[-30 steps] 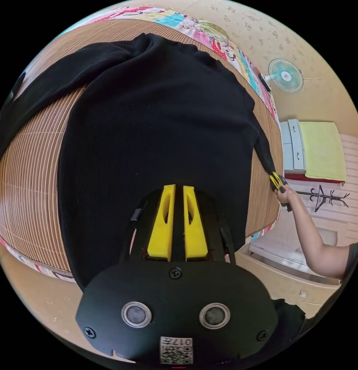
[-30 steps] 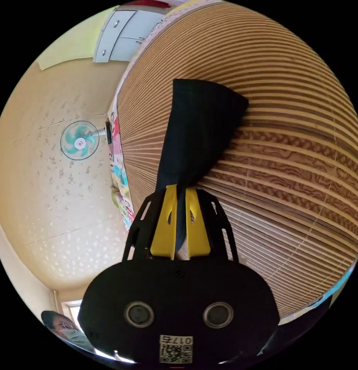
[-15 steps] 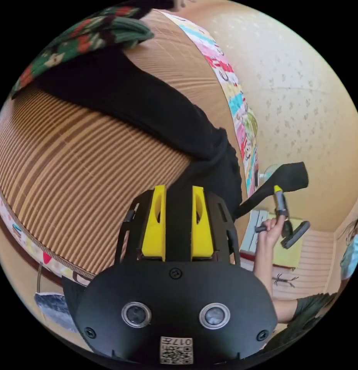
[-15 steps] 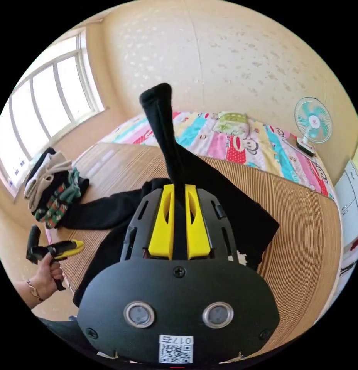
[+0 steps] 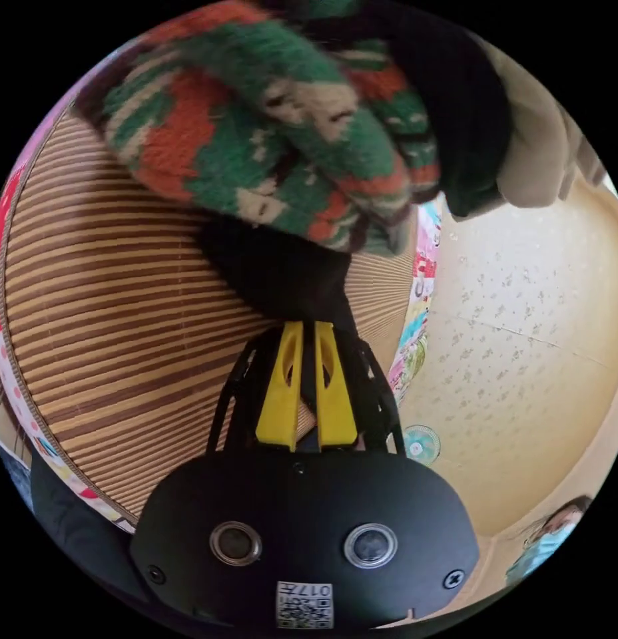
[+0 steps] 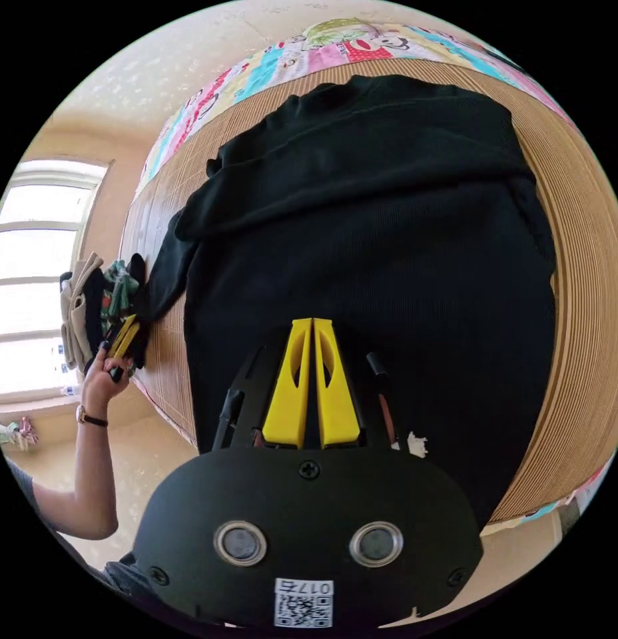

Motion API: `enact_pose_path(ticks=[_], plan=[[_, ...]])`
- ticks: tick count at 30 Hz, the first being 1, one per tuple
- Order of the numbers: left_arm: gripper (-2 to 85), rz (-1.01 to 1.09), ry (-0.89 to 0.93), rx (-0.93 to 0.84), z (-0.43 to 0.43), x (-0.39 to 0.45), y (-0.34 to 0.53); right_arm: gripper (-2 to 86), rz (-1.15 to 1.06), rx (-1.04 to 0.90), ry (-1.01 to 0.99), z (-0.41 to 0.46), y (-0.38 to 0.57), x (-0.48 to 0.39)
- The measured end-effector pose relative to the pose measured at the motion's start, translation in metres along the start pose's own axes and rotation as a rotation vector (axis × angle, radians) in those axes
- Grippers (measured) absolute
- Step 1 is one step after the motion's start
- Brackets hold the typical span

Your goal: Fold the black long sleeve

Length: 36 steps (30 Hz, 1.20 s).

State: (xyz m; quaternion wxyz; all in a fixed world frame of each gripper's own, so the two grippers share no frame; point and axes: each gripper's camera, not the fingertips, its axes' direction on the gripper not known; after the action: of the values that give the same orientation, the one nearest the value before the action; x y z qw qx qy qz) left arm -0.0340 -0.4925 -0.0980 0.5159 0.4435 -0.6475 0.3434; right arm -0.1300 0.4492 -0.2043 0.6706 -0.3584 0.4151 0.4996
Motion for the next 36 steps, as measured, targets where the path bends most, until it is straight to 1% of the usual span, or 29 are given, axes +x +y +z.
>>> enact_pose_path(ticks=[1,2,4,5,6,7,8,10,11,12,13,14,15,17,18,19,20,22,24,27,28,31,33,35,36], plan=[[3.7,0.131,-0.019,0.021,-0.009,0.038,0.011,0.4,0.022,-0.005,0.002,0.003,0.001,0.003],[3.7,0.206,-0.043,0.047,-0.015,0.061,0.019,0.4,0.028,-0.005,0.005,0.006,0.002,0.003],[3.8,0.555,-0.126,0.218,-0.035,0.155,0.066,0.4,0.026,-0.011,0.027,0.013,0.003,-0.002],[3.8,0.657,-0.127,0.253,-0.035,0.178,0.082,0.4,0.026,-0.008,0.045,0.017,0.004,-0.005],[3.8,0.85,-0.111,0.28,-0.026,0.221,0.117,0.4,0.03,-0.003,0.055,0.018,0.005,-0.006],[4.0,1.006,-0.084,0.241,-0.005,0.256,0.152,0.3,0.043,0.007,0.067,0.02,0.006,-0.007],[4.1,1.083,-0.064,0.2,0.009,0.27,0.171,0.3,0.055,0.015,0.066,0.022,0.007,-0.006],[6.8,1.396,-0.014,-0.075,0.084,0.305,0.258,0.3,0.075,0.026,0.032,0.022,0.011,0.001],[7.7,1.472,-0.023,-0.152,0.105,0.306,0.282,0.4,0.093,0.031,-0.009,0.023,0.014,0.009],[9.0,1.598,-0.087,-0.276,0.144,0.3,0.33,0.4,0.103,0.032,-0.031,0.023,0.016,0.013],[9.7,1.659,-0.169,-0.372,0.178,0.282,0.369,0.4,0.12,0.033,-0.077,0.023,0.02,0.024],[9.8,1.656,-0.201,-0.411,0.191,0.272,0.382,0.5,0.129,0.033,-0.119,0.022,0.025,0.034],[10.0,1.604,-0.221,-0.479,0.205,0.252,0.396,0.5,0.132,0.031,-0.135,0.021,0.027,0.04],[10.1,1.46,-0.2,-0.546,0.207,0.224,0.394,0.7,0.135,0.018,-0.159,0.014,0.038,0.062],[10.1,1.355,-0.178,-0.575,0.201,0.204,0.385,0.8,0.132,0.016,-0.159,0.012,0.042,0.068],[10.2,1.272,-0.17,-0.586,0.191,0.182,0.373,0.9,0.125,0.008,-0.15,0.006,0.048,0.08],[10.3,1.236,-0.181,-0.581,0.186,0.171,0.367,1.2,0.117,0.001,-0.139,0.0,0.055,0.093],[11.2,1.099,-0.294,-0.528,0.162,0.128,0.34,1.7,0.105,-0.003,-0.133,-0.012,0.062,0.112],[11.5,1.018,-0.379,-0.492,0.144,0.101,0.321,2.4,0.11,0.01,-0.12,-0.029,0.064,0.13],[11.5,0.992,-0.471,-0.48,0.126,0.076,0.308,3.6,0.079,0.192,-0.139,-0.078,0.043,0.141],[11.5,1.005,-0.505,-0.486,0.124,0.072,0.31,4.4,0.036,0.264,-0.145,-0.095,0.023,0.139],[11.4,1.078,-0.551,-0.503,0.125,0.074,0.328,6.5,-0.015,0.336,-0.096,-0.116,-0.053,0.133],[11.3,1.121,-0.543,-0.514,0.127,0.079,0.343,7.1,-0.034,0.333,-0.056,-0.111,-0.102,0.131],[11.3,1.141,-0.522,-0.531,0.131,0.082,0.355,7.0,-0.013,0.182,0.01,-0.079,-0.162,0.135],[11.3,1.136,-0.511,-0.536,0.132,0.083,0.36,6.8,-0.014,0.128,0.022,-0.069,-0.171,0.136]])
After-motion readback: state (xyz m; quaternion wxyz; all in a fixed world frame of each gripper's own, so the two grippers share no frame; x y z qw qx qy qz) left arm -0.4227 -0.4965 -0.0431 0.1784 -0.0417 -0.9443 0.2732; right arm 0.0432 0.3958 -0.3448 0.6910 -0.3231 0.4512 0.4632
